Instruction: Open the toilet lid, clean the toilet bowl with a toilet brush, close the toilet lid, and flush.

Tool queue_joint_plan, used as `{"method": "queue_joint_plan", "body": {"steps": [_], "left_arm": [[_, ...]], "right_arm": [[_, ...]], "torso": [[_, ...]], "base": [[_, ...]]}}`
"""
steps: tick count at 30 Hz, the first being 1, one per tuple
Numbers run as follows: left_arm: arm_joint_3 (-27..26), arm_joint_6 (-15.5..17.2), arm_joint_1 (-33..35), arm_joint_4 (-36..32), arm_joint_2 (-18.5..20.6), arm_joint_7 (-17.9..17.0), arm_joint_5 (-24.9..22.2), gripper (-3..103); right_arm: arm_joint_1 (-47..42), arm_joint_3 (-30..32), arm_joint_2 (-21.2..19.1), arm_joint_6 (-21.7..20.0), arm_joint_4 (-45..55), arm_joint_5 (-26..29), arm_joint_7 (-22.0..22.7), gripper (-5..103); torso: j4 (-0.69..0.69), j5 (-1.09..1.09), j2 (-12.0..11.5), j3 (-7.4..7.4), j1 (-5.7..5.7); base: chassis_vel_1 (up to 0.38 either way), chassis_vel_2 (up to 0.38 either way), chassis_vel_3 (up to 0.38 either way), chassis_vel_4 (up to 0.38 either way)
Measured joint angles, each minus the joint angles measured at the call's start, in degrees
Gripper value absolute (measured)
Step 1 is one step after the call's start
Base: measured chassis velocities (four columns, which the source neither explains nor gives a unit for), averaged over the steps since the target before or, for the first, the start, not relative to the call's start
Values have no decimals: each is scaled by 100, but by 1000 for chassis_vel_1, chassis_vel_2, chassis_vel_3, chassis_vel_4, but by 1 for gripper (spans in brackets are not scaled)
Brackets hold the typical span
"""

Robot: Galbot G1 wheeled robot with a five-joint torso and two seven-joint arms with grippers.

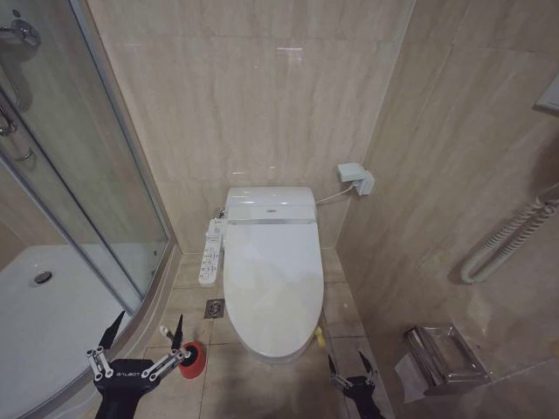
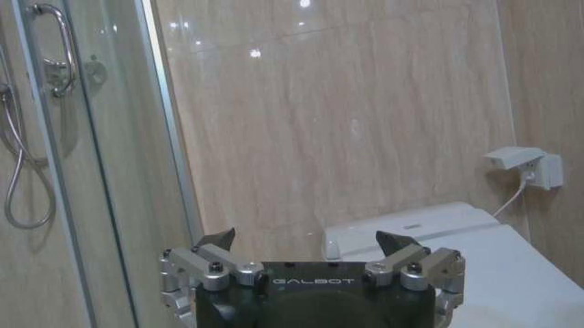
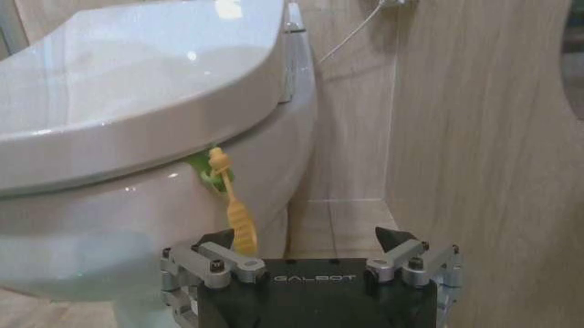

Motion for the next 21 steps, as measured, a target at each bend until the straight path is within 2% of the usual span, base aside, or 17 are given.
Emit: {"method": "queue_joint_plan", "body": {"steps": [21], "left_arm": [[0,0,0,0,0,0,0,100]], "right_arm": [[467,-210,185,-111,-402,21,-54,100]], "torso": [[0,0,0,0,0]], "base": [[0,0,0,0]]}}
